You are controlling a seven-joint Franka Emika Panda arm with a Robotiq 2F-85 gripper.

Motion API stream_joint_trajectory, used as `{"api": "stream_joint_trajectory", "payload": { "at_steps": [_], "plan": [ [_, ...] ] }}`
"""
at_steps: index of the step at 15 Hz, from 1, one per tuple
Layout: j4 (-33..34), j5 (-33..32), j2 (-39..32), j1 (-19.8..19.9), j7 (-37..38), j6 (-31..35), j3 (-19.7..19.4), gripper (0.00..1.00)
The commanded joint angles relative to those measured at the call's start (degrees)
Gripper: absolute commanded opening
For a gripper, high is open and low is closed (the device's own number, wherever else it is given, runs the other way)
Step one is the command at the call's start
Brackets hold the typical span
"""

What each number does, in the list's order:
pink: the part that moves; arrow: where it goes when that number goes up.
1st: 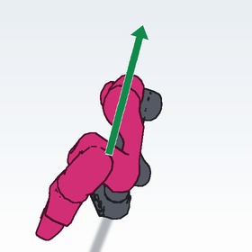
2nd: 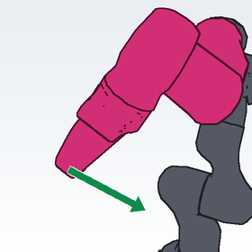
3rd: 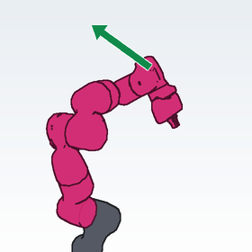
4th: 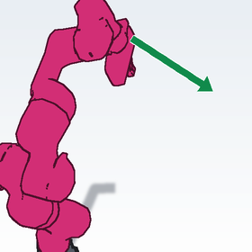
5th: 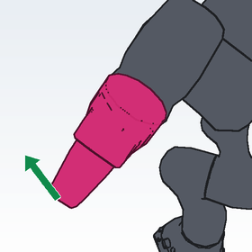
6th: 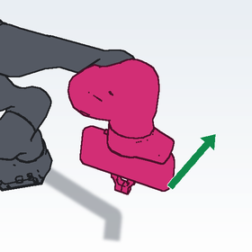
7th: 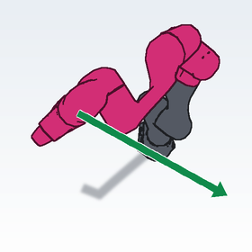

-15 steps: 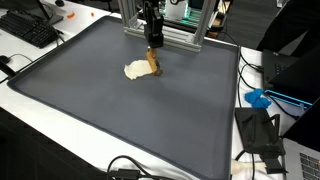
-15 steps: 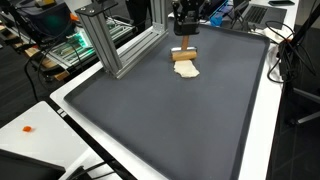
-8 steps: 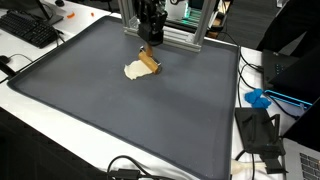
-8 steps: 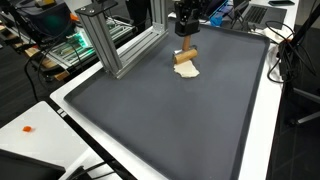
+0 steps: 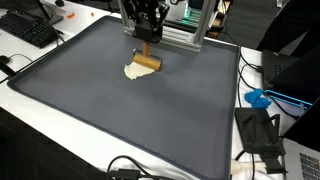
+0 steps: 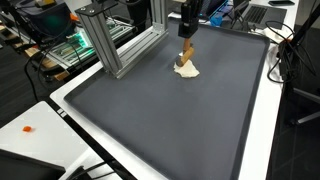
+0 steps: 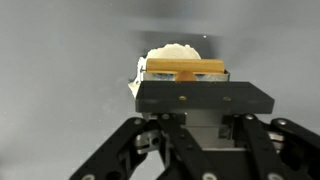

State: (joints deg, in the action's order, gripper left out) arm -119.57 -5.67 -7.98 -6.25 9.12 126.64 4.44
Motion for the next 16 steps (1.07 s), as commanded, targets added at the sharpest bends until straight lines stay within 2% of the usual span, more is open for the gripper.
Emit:
{"api": "stream_joint_trajectory", "payload": {
  "at_steps": [1, 5, 8, 11, 16],
  "plan": [
    [-0.3, -2.6, 0.3, 0.4, -10.0, 0.0, 0.2, 0.22],
    [-1.4, -4.2, 0.3, 0.7, -20.9, 1.9, 0.5, 0.22],
    [-2.7, -2.7, -0.2, 0.9, -27.2, 3.2, 0.9, 0.22],
    [-3.2, -2.1, -0.9, 1.0, -30.6, 4.9, 1.1, 0.22],
    [-4.1, 0.7, -1.8, 1.0, -30.3, 8.9, 1.5, 0.22]
  ]
}}
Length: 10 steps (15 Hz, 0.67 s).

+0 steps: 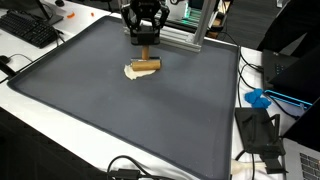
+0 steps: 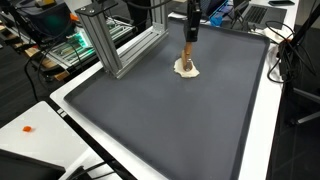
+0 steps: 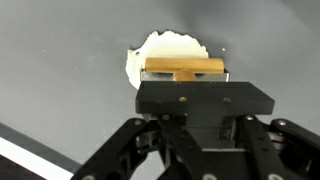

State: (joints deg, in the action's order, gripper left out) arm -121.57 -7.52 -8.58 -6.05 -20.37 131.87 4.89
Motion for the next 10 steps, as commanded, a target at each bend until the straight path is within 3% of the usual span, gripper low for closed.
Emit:
{"api": "stream_joint_trajectory", "payload": {
  "at_steps": [1, 10],
  "plan": [
    [-2.4, 2.6, -1.3, 0.7, -0.2, 4.4, 1.0, 0.22],
    [-4.0, 4.1, -1.8, 0.5, 3.3, 10.0, 0.9, 0.22]
  ]
}}
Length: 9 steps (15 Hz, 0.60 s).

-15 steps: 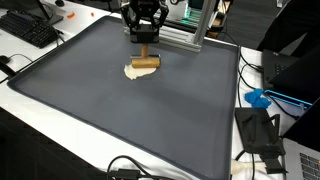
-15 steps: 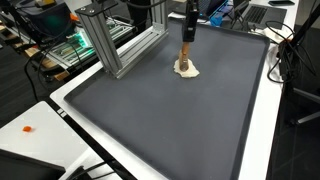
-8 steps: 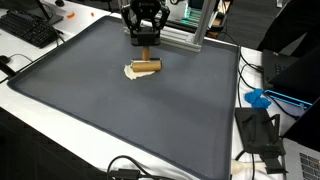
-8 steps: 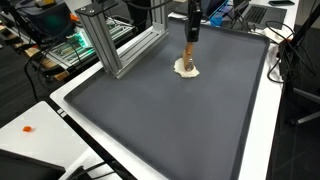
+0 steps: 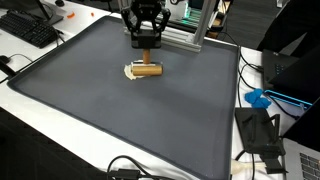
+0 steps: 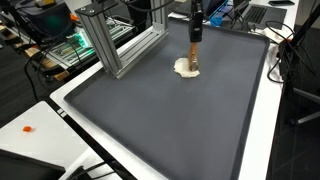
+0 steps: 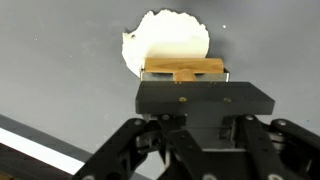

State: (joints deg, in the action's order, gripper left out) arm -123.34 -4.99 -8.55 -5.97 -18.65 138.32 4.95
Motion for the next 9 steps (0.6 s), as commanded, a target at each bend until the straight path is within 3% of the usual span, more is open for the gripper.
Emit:
{"api": "stream_joint_trajectory", "payload": {
  "at_steps": [1, 9],
  "plan": [
    [-2.4, 1.7, -1.9, 0.5, 2.1, 4.2, 0.8, 0.22],
    [-2.1, 1.7, -0.5, 0.4, 11.1, 6.3, 0.1, 0.22]
  ]
}}
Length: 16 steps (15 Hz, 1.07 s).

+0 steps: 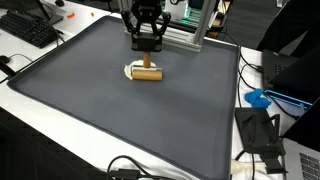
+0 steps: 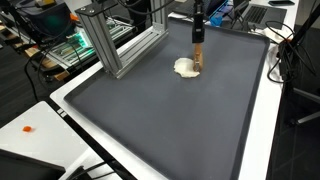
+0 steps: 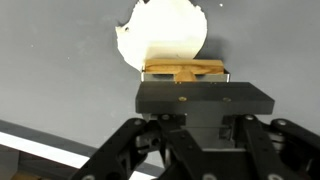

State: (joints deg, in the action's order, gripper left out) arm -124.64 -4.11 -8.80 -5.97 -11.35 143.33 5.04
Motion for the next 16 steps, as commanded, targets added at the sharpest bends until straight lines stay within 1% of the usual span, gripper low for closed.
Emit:
{"api": "stream_joint_trajectory", "payload": {
  "at_steps": [1, 6, 8, 10, 11, 13, 16],
  "plan": [
    [-0.7, 1.2, 0.3, 0.4, 4.7, 1.0, 0.0, 0.22],
    [0.1, 1.5, 3.3, 0.4, 13.4, -1.4, -0.8, 0.22],
    [0.3, 0.4, 4.5, 0.3, 17.0, -2.4, -1.2, 0.22],
    [0.7, -0.2, 5.4, 0.2, 21.1, -5.0, -1.5, 0.22],
    [0.9, 0.8, 5.6, 0.2, 23.1, -6.7, -1.4, 0.22],
    [1.2, 1.8, 5.9, 0.1, 29.0, -9.3, -1.3, 0.22],
    [1.8, 1.3, 5.7, 0.1, 38.3, -12.1, -1.5, 0.22]
  ]
}}
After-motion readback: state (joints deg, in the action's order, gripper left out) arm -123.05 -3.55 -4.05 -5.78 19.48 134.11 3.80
